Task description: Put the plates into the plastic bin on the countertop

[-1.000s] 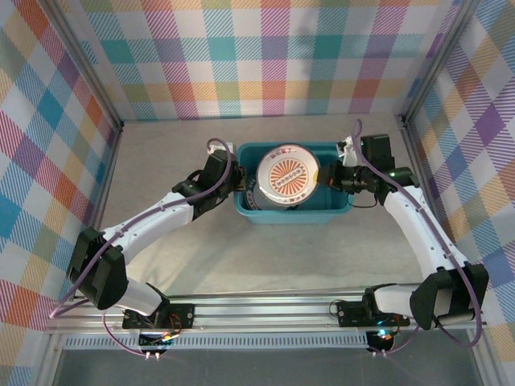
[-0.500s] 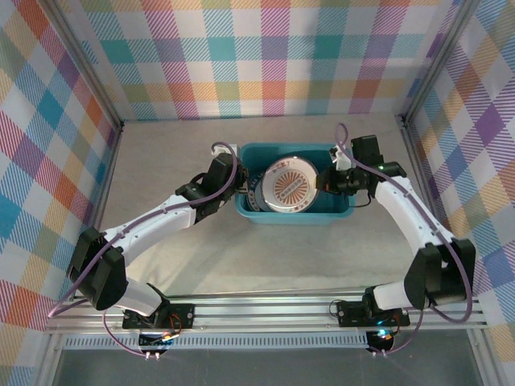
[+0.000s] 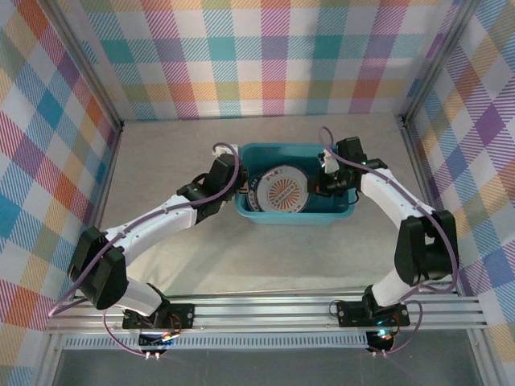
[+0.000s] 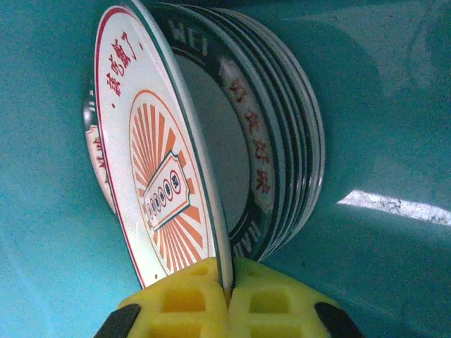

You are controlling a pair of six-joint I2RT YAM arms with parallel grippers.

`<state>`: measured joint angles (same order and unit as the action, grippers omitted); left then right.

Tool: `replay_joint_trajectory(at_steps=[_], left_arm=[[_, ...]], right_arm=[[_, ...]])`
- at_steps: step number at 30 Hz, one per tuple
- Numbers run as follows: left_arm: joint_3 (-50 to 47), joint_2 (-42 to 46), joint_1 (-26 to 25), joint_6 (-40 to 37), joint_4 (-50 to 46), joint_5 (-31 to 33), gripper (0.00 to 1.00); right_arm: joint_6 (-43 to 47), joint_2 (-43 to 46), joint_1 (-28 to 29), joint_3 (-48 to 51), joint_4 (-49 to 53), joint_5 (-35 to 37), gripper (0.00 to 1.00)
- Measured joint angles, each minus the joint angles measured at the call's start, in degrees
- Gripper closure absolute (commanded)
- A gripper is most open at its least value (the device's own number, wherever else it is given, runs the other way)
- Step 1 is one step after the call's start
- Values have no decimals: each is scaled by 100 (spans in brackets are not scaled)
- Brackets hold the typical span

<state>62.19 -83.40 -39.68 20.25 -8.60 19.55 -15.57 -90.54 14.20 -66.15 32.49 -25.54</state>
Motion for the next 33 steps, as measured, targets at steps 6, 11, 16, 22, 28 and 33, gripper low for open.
replay_joint_trajectory(at_steps=[6,11,16,22,28,33], left_arm=[[52,-55,0,-17,-7,52,89],[55,-57,0,-17,-13,57,89],[59,-57,0,-22,-22,61,89],[59,-57,0,-35,-22,61,90],[59,-57,0,-28,-37,79,89],[59,-57,0,11,-66,120,89]], right_arm=[[0,-258,22,-39,-116,-13,99],[13,-431,168,-155,-160,26,80],[76,-527,278,-186,-96,275,50],[109,-527,278,-328,-7,435,17],[116,-424,308,-566,35,409,1],[151,-284,315,-920,103,365,1]])
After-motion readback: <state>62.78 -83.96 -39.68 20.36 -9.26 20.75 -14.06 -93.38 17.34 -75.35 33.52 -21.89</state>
